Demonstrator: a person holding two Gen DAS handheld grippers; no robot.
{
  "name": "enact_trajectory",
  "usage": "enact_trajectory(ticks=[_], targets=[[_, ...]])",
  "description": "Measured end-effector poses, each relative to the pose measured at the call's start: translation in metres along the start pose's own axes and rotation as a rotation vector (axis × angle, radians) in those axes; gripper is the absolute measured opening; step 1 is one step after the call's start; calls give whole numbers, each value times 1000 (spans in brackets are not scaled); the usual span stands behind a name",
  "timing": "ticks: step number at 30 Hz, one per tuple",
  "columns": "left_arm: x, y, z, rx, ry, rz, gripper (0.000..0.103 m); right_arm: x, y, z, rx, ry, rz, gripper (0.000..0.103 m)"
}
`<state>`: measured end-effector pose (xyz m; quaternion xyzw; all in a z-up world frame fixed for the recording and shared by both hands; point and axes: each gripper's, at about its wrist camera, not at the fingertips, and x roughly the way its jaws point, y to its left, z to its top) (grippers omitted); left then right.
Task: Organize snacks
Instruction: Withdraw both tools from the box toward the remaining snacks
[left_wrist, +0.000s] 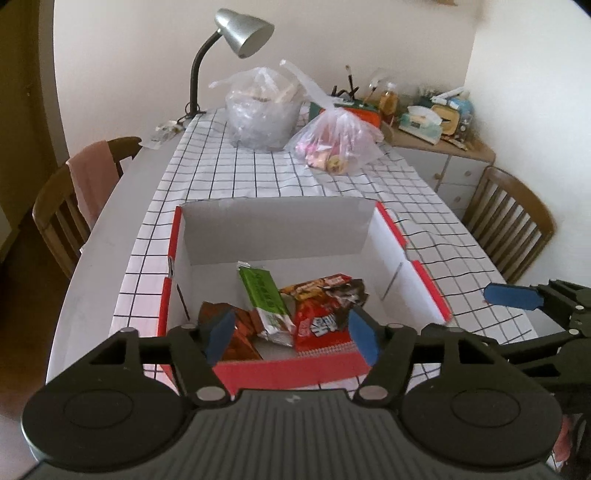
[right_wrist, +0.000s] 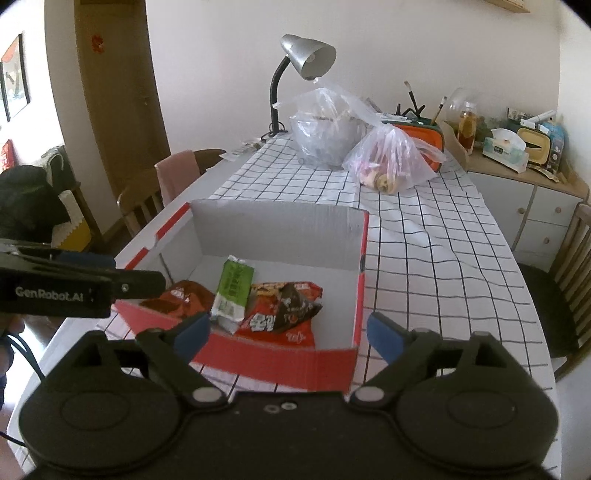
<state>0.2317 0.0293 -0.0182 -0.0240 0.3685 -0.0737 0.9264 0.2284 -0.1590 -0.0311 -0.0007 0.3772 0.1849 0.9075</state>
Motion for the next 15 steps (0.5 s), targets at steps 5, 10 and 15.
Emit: enact_trajectory(ticks=[5, 10, 15], targets=[[-16, -10, -15, 25, -12, -22, 73, -15, -5, -17, -3, 6, 11, 96], [-25, -15, -31, 25, -9, -22, 74, -27, -13, -35, 7, 4, 27, 102], [-25, -20, -46, 17, -4, -47, 79, -28, -22, -54, 27, 38, 41, 103]])
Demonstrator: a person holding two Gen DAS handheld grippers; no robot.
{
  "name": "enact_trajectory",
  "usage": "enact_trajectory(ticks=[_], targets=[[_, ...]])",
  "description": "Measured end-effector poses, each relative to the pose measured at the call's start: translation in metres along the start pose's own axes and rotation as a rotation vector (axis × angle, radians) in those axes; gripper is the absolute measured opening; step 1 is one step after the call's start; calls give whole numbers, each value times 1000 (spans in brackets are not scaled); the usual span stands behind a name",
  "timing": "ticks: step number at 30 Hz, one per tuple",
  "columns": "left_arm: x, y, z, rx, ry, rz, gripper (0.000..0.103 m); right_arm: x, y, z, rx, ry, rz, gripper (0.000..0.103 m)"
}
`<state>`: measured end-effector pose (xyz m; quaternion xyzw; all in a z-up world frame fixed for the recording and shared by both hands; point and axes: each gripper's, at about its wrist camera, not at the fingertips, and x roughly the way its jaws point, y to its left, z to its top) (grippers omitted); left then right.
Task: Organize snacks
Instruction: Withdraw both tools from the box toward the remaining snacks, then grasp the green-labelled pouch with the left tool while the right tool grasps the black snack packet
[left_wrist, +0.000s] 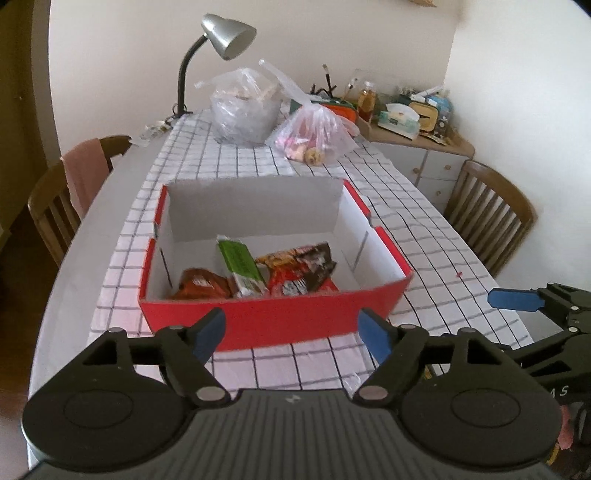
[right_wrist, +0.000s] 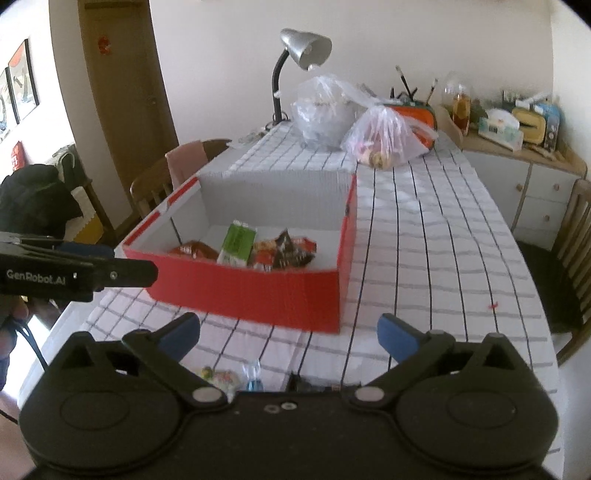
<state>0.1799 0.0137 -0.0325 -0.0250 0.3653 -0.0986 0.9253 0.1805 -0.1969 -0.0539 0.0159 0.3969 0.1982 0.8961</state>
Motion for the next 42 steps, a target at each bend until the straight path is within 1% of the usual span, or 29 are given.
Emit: enact_trajectory(ticks=[2, 4, 10, 16, 20, 24, 30, 33, 38, 40, 42], targets=[[3, -2, -7, 7, 19, -19, 79, 3, -3, -10, 2, 20, -4, 103], [9, -4, -13, 12, 46, -22, 79, 7, -6, -19, 12, 39, -9, 103], [34, -11, -31, 21, 154, -47, 79, 20, -16, -35, 43, 86, -36, 103], [62, -17, -42, 7, 252, -26, 79, 35, -24, -50, 52, 134, -45, 103], [82, -21, -50, -7, 303, -7, 79, 44, -30, -54, 56, 154, -52, 102], [99, -25, -54, -5, 331, 9, 79, 49, -35, -56, 64, 165, -56, 101], [115, -28, -57, 5, 339, 32, 79, 57, -38, -57, 63, 184, -62, 97], [119, -26, -59, 3, 347, 27, 79, 61, -38, -58, 62, 191, -64, 96], [122, -25, -59, -4, 346, 12, 78, 67, -37, -57, 57, 195, -64, 87], [122, -23, -59, -19, 354, -3, 74, 69, -36, -56, 57, 197, -67, 85], [122, -20, -58, -29, 356, -10, 72, 71, -36, -57, 55, 200, -66, 84]])
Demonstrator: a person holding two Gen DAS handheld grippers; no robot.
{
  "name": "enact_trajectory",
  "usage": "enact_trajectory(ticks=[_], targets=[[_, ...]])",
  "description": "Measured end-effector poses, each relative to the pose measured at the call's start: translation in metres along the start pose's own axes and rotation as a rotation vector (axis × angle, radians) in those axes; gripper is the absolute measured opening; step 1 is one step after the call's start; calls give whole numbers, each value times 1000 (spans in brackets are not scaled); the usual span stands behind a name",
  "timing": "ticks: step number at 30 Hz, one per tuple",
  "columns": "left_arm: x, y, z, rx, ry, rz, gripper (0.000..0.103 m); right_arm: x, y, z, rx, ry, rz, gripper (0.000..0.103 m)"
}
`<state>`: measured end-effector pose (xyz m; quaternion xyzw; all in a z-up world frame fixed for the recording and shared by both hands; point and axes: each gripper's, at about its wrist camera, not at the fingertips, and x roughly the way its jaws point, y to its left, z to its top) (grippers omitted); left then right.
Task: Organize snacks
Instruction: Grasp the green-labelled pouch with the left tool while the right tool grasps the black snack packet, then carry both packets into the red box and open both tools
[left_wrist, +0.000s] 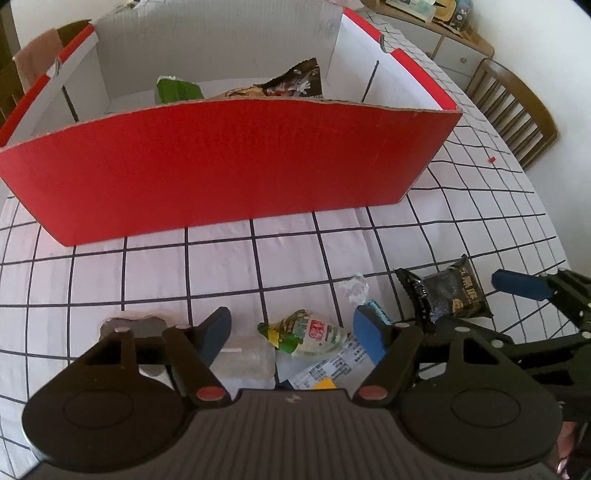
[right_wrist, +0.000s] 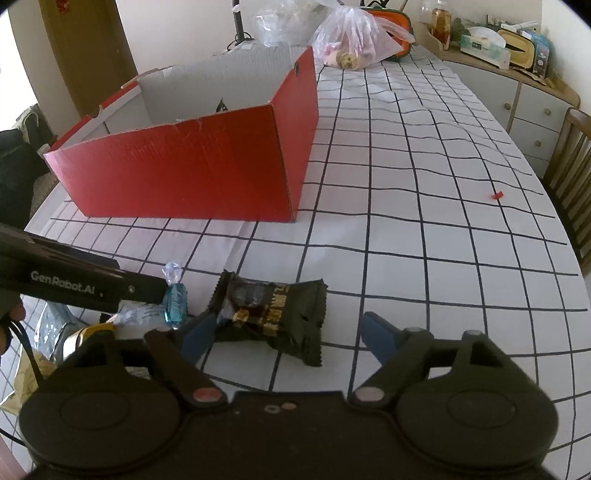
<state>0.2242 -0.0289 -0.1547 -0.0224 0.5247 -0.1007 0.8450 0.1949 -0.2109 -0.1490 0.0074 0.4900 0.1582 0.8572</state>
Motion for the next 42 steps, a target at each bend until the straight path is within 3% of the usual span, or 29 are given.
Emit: enact_trajectory(ticks=[7, 13, 15, 19, 22, 42], targets=[[0, -1, -2, 29, -2, 11, 69, 7, 8, 3, -23, 4, -15, 81], [0, -14, -9, 107, -20, 76, 51, 14, 15, 2, -49, 13, -38, 73], [0, -15, -12, 124, -27, 81, 50, 15, 18, 1, -73, 5, -64, 69], [-1, -16, -13, 131, -36, 81, 48, 12, 19, -1, -95, -14, -82, 43], [-2, -13, -14, 122, -41, 71, 47, 10, 16, -2, -91, -24, -85, 36], [-19, 10, -16, -14, -83, -2, 45, -27, 12, -5, -47, -103, -91, 33]])
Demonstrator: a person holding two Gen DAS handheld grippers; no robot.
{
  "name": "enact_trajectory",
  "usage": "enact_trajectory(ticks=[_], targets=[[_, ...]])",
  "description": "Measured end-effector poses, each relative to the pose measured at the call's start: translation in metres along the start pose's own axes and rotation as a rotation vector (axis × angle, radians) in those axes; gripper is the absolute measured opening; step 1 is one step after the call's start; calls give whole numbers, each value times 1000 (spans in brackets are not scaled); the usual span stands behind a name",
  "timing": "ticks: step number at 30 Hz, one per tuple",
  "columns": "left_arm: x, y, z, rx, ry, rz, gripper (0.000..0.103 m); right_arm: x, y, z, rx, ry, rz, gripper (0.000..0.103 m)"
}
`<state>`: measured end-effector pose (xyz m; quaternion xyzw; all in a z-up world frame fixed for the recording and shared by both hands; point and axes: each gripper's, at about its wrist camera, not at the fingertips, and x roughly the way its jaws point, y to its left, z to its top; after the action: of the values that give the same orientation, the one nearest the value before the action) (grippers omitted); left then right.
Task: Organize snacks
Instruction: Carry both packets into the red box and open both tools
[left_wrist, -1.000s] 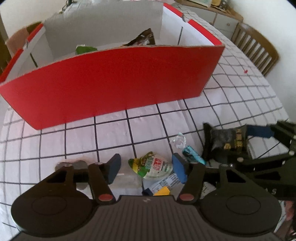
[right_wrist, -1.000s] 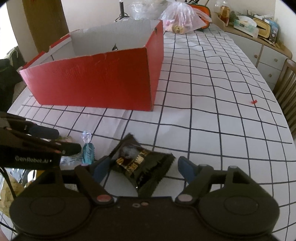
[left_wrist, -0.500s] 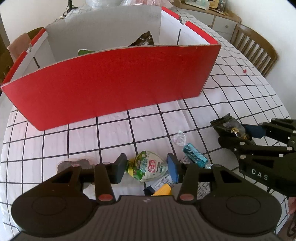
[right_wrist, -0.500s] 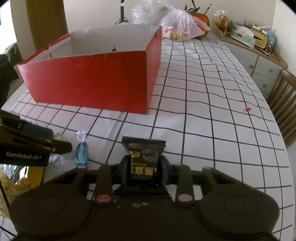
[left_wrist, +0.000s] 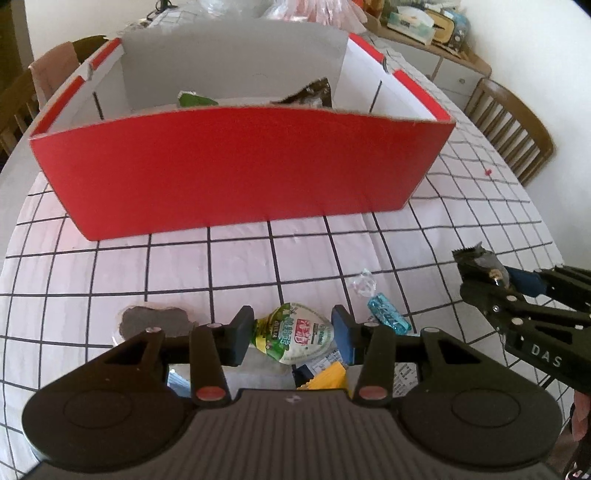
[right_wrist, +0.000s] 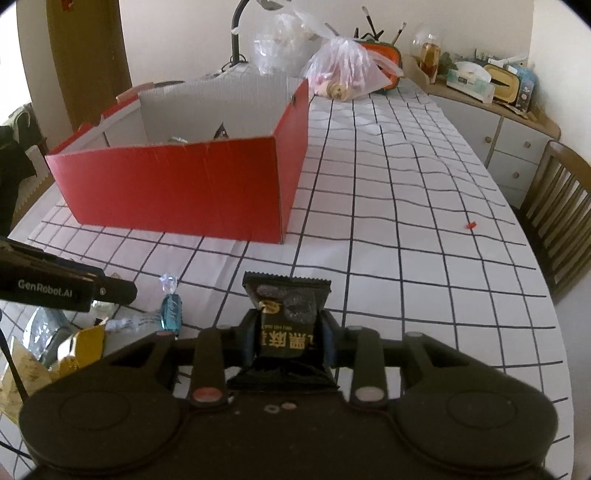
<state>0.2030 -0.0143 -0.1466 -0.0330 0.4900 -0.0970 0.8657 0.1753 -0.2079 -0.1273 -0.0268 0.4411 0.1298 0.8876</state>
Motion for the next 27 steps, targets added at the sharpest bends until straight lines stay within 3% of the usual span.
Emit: enact_trajectory(ticks=[15, 27], targets=[[-62, 19, 10, -63, -120, -32, 45, -54, 14, 21, -18, -108, 34, 33], [-131, 17, 39, -31, -285, -6, 45, -83, 33, 73, -81, -210, 13, 33]])
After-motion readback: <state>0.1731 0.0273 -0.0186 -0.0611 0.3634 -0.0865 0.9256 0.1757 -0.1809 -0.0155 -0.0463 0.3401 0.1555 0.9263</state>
